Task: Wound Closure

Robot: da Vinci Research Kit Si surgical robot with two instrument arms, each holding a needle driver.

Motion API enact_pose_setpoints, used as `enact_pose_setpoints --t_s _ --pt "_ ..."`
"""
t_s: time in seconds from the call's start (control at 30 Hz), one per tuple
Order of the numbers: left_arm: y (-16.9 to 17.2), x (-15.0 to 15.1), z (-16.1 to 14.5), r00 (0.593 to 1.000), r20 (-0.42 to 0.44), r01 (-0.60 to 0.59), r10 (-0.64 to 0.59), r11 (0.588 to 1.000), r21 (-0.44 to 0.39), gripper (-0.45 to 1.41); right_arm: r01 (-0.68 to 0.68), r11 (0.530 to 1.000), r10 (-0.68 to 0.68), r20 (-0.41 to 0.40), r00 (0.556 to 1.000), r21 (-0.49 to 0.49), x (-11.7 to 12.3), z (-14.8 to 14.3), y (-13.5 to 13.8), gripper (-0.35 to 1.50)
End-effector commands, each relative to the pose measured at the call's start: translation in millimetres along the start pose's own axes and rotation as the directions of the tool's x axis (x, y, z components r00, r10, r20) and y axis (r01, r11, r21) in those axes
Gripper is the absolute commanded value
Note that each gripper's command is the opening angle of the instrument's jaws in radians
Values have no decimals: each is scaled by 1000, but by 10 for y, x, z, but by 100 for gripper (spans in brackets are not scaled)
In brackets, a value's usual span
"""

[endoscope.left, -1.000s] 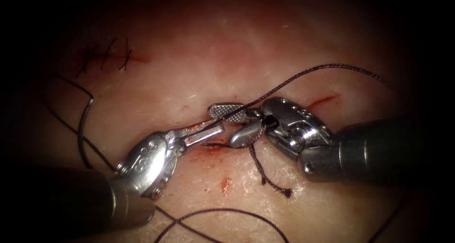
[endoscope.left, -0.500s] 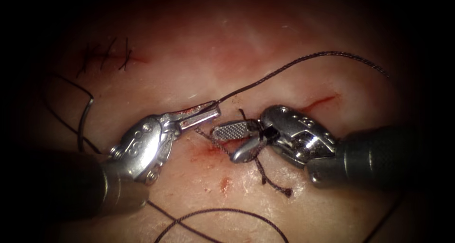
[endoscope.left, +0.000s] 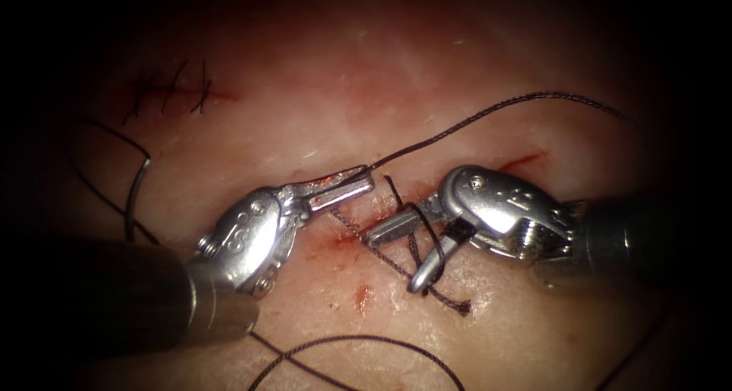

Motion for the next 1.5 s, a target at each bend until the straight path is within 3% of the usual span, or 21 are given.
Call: enact_pose_setpoints --t_s 0.03,0.17,0.27,0.47,0.57,0.7,0.93,1.03,1.2,1.5 --pt "8 -10 0 1000 1 4 -4 1000 -1 -45 1 1000 -1 2 1000 14 -7 10 4 73" --pt "14 -20 8 1000 9 -6 6 1000 -22 -45 66 991 -68 11 998 116 -7 22 3 73" --pt "14 -27 7 1000 11 -6 7 1000 -25 -45 77 985 -81 18 997 157 -8 23 4 63" --pt "12 -36 -11 1000 15 -2 2 1000 -30 -45 86 991 -89 18 996 98 -7 12 11 59" --pt "10 -27 -33 1000 19 10 -9 1000 -18 -45 90 996 -91 22 996 19 -9 -3 17 59" --pt "5 -29 -28 1000 20 9 -9 1000 -11 -45 102 994 -103 22 994 42 -9 -6 17 59" --pt "7 -37 -1 1000 24 2 -1 1000 -15 -45 179 960 -206 113 972 214 -8 2 15 59" --pt "8 -36 6 1000 29 4 -3 1000 -20 -45 218 926 -284 188 940 309 -7 4 14 59" --pt "7 -34 4 999 37 6 -5 1000 -27 -45 243 840 -395 239 887 486 -3 12 16 59" --pt "7 -28 -2 999 37 12 -11 999 -33 -45 192 755 -483 336 809 627 -3 13 27 68"
